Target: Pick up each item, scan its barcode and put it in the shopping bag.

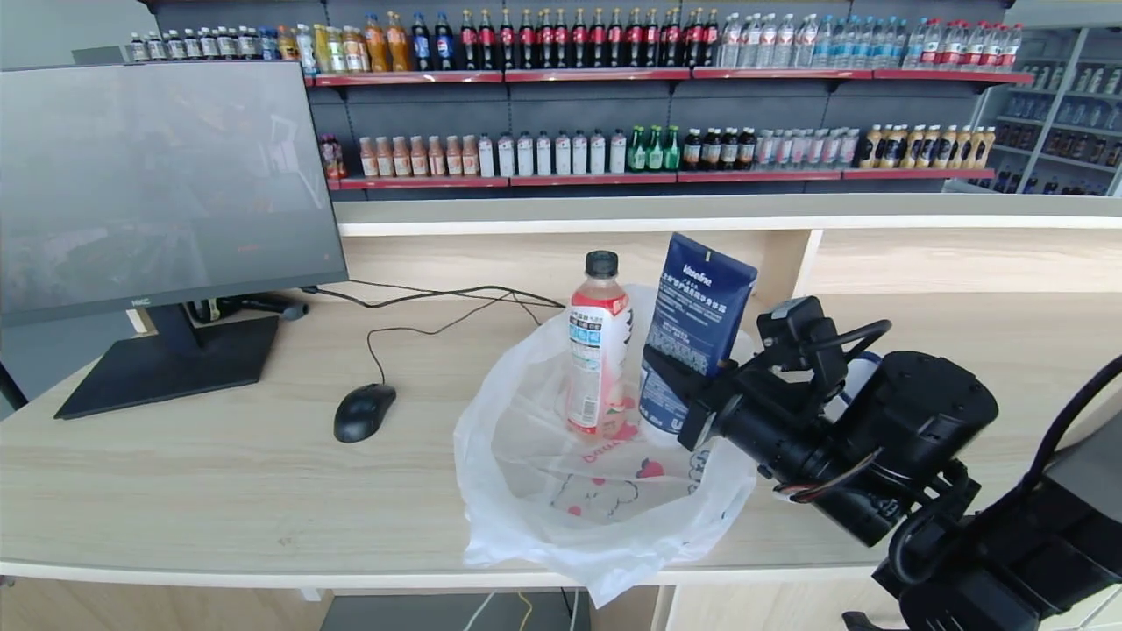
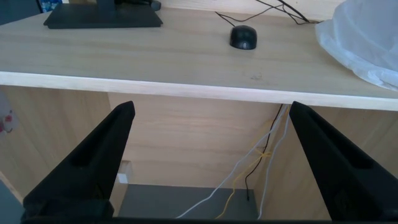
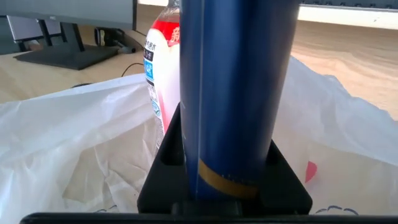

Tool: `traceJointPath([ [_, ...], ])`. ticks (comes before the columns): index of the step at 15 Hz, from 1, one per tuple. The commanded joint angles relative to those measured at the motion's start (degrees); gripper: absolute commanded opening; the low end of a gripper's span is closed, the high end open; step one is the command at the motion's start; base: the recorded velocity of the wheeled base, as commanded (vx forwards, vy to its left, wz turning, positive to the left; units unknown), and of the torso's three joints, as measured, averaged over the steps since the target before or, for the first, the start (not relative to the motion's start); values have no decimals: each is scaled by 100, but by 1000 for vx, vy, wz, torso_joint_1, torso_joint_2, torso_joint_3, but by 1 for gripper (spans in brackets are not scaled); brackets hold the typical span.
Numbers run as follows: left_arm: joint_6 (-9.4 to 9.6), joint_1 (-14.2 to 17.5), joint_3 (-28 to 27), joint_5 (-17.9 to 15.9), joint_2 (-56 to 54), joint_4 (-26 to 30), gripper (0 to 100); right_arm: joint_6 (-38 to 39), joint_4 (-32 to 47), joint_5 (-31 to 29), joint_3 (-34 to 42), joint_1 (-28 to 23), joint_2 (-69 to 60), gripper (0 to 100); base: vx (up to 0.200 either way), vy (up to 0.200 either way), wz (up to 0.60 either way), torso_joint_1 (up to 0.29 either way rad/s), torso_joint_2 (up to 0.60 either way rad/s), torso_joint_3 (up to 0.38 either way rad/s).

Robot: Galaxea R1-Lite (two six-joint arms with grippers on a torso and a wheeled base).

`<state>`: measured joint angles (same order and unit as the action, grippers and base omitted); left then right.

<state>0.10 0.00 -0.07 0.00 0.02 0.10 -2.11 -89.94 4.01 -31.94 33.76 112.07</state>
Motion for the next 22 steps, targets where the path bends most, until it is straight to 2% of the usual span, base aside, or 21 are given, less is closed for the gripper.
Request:
traceJointPath([
  [1, -1, 0, 7, 0, -2, -1, 100, 0, -6, 3, -40, 8, 157, 0, 0, 0, 0, 0, 0, 0],
  [22, -1, 0, 7, 0, -2, -1, 100, 0, -6, 3, 21, -97, 676, 0, 0, 0, 0, 0, 0, 0],
])
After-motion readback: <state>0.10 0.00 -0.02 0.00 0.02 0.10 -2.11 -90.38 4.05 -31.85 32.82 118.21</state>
